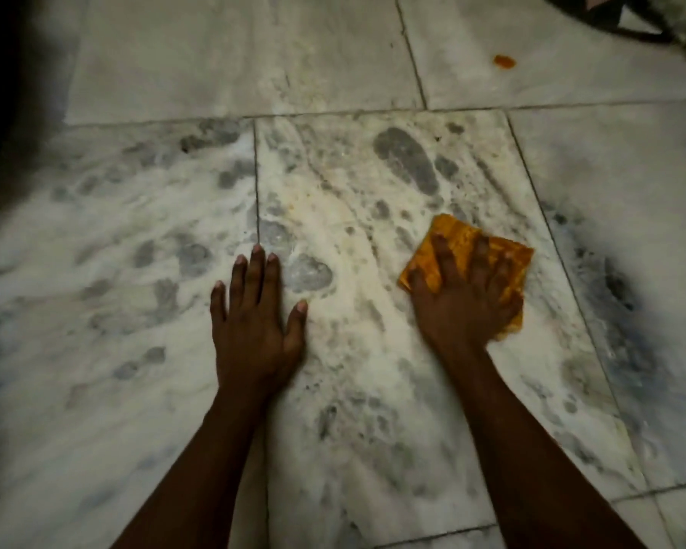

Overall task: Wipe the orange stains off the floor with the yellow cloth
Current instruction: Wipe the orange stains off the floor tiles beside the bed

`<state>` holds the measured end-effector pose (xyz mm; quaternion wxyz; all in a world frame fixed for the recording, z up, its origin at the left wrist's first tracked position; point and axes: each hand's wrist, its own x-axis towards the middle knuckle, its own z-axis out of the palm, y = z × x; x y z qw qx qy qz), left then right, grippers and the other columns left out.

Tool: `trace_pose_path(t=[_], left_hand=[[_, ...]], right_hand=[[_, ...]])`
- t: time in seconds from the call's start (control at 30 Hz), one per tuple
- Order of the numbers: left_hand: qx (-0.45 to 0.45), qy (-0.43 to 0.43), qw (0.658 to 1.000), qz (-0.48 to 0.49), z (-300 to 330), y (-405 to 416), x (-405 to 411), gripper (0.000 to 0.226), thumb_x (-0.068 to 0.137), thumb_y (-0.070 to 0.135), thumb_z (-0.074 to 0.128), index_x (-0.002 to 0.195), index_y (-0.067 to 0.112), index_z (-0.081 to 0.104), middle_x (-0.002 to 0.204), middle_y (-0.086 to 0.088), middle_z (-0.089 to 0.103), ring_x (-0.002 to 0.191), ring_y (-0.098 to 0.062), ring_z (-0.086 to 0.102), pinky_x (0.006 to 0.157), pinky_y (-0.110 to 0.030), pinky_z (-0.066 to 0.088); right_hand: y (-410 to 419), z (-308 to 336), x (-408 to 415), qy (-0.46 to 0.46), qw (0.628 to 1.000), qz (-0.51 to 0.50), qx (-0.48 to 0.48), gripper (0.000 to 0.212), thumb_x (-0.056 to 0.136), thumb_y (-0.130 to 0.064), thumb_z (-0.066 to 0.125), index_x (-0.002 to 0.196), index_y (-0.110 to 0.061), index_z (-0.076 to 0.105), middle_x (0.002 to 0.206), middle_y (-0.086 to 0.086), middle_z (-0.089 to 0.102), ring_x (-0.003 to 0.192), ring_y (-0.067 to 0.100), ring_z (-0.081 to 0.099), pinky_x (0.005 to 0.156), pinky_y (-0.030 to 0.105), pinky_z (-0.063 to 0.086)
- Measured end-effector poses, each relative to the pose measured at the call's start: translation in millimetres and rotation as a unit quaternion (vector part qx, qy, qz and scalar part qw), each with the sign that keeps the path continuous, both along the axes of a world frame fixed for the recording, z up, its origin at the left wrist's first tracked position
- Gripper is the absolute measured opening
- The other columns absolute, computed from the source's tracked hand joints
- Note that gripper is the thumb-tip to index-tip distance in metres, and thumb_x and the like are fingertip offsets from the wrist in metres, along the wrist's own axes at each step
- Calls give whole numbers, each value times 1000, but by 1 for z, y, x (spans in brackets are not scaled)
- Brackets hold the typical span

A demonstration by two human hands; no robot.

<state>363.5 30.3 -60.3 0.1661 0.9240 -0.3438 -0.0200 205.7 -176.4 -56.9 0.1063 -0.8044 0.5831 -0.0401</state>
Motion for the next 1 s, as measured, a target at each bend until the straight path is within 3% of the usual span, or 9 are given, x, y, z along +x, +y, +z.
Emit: trace_pose_path(t=[0.1, 0.23, 0.37, 0.43, 0.5, 0.6, 0.77, 0.83, 1.0], left_hand=[[6, -7, 1000, -3, 1, 1, 2, 78, 100, 59, 37, 167, 21, 24, 177, 1, 15, 164, -21, 12, 130, -53, 14], [11, 4, 1000, -8, 7, 0, 0, 78, 100, 59, 35, 167, 21, 24, 177, 0, 15, 164, -22, 13, 130, -54, 14], [12, 9, 1000, -16, 5, 1, -1, 77, 100, 59, 35, 167, 22, 24, 177, -1, 16, 164, -23, 14, 130, -54, 13], [4, 6, 1000, -9, 2, 1, 3, 77, 100, 59, 36, 167, 22, 23, 177, 0, 15, 164, -22, 13, 130, -54, 12], [-6, -8, 1000, -12, -1, 0, 2, 77, 99, 59, 36, 166, 22, 25, 177, -1, 17, 163, -22, 14, 129, -54, 13], [-12, -7, 1000, -18, -4, 0, 0, 78, 97, 60, 36, 164, 21, 31, 175, -2, 21, 163, -24, 17, 128, -55, 15], [-88, 15, 996, -26, -7, 13, -3, 78, 93, 59, 43, 153, 10, 51, 167, -9, 41, 156, -29, 35, 126, -53, 25], [-95, 27, 994, -43, -9, 17, -11, 79, 92, 59, 42, 151, 7, 54, 164, -11, 45, 153, -30, 40, 126, -50, 31], [-87, 20, 994, -61, -12, 23, -46, 82, 92, 62, 39, 156, 12, 48, 168, -7, 39, 155, -27, 36, 126, -45, 31]], right_hand=[[25, 1, 33, 1, 998, 69, 6, 77, 85, -78, 25, 158, -55, 30, 177, 1, 11, 161, 43, 6, 119, 77, 11], [74, 1, -60, 20, 957, 287, -29, 63, 94, -77, 37, 155, -64, 26, 177, -7, 10, 163, 33, 9, 120, 70, 19], [29, 8, -115, 61, 985, 160, 11, 67, 92, -83, 24, 156, -65, 17, 178, -8, 0, 163, 34, 1, 121, 72, 16], [8, 2, -69, 36, 998, 40, 11, 70, 90, -83, 27, 157, -65, 15, 177, -8, -4, 163, 35, -4, 123, 73, 9], [-3, 2, -13, -3, 999, 25, 34, 69, 94, -80, 32, 158, -62, 15, 178, -6, -5, 162, 38, -7, 122, 74, 3], [17, -2, 4, 18, 983, 185, -4, 66, 97, -75, 36, 159, -59, 20, 178, -3, 0, 162, 40, -3, 122, 73, 5], [43, -11, -146, -18, 929, 361, -81, 62, 94, -78, 40, 153, -60, 37, 175, -4, 20, 162, 31, 16, 118, 62, 27], [-5, -7, -176, 1, 950, 300, -85, 63, 94, -80, 33, 153, -57, 40, 173, 1, 27, 159, 37, 25, 115, 66, 34], [-26, -2, -97, 10, 997, 71, 15, 66, 96, -79, 31, 158, -61, 16, 178, -2, 4, 162, 38, -1, 123, 72, 6]])
